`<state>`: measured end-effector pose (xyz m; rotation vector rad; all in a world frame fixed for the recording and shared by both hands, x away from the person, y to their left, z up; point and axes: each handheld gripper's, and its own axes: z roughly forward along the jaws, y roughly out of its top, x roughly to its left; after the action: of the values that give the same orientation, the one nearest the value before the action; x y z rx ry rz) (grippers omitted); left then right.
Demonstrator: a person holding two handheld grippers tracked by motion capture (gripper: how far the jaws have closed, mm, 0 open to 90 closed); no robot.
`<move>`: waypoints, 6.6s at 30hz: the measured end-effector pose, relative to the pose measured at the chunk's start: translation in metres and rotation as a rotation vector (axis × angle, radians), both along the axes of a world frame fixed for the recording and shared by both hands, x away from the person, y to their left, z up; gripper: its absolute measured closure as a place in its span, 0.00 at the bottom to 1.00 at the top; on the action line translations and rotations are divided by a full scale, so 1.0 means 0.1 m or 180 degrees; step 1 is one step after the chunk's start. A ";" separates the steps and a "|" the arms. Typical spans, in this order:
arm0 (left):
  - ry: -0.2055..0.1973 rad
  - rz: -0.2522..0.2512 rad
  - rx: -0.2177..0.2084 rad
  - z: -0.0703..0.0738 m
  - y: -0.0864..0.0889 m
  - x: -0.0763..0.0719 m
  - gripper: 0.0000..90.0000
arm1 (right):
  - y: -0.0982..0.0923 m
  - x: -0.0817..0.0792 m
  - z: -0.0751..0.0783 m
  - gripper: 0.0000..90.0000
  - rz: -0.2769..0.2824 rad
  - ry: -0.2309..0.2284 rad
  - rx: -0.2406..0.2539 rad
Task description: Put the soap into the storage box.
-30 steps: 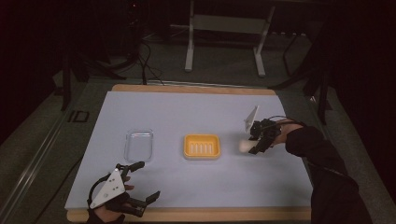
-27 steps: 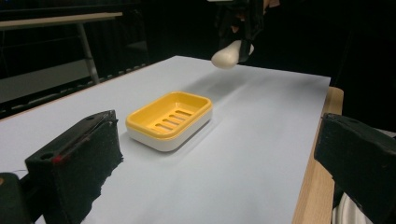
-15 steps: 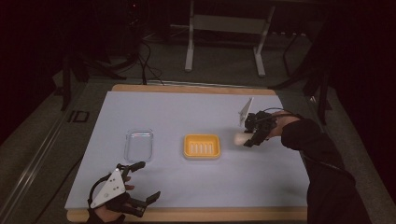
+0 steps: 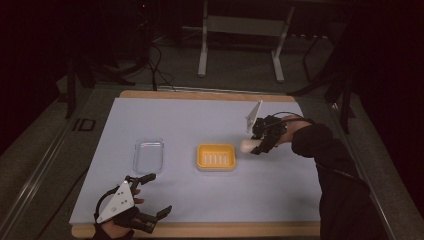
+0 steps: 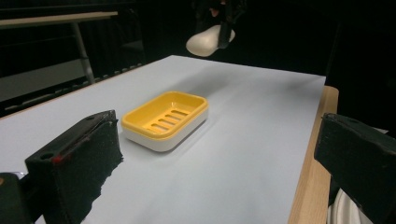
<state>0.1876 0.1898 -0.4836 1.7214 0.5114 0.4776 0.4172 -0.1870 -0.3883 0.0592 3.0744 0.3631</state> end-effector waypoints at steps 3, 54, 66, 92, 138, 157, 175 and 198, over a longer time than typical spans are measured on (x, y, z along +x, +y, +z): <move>-0.0005 -0.0004 0.0004 0.00 0.00 0.00 0.01 | 0.06 0.00 0.00 0.55 0.0038 -0.0024 0.0013; -0.0021 -0.0068 0.0009 0.00 0.01 -0.01 0.01 | 0.71 0.11 -0.32 0.55 0.0516 -0.0025 0.0876; -0.0016 -0.0086 0.0013 0.00 0.01 -0.01 0.01 | 0.74 0.18 -0.61 0.55 0.0474 0.0012 0.0866; -0.0003 -0.0107 0.0043 -0.01 0.00 -0.01 0.01 | 0.76 0.23 -0.99 0.51 0.0324 0.0133 0.0779; 0.0027 -0.0102 0.0055 -0.02 -0.02 0.00 0.01 | 0.02 -0.24 -0.35 0.11 -0.1613 -0.0596 0.1274; 0.0035 -0.0106 0.0078 -0.02 -0.03 0.01 0.01 | -0.44 -0.60 -0.50 0.13 -0.2227 -0.0715 0.1683; 0.0042 -0.0119 0.0074 -0.02 -0.03 0.01 0.01 | -0.74 -1.00 -0.60 0.13 -0.2355 -0.0762 0.1983; 0.0042 -0.0130 0.0072 -0.02 -0.03 0.00 0.01 | -0.98 -1.25 -0.81 0.14 -0.2544 -0.0800 0.1834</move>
<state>0.1879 0.1863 -0.4854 1.7544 0.4811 0.4446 0.2923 -0.2850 -0.4692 1.0988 2.3319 1.0459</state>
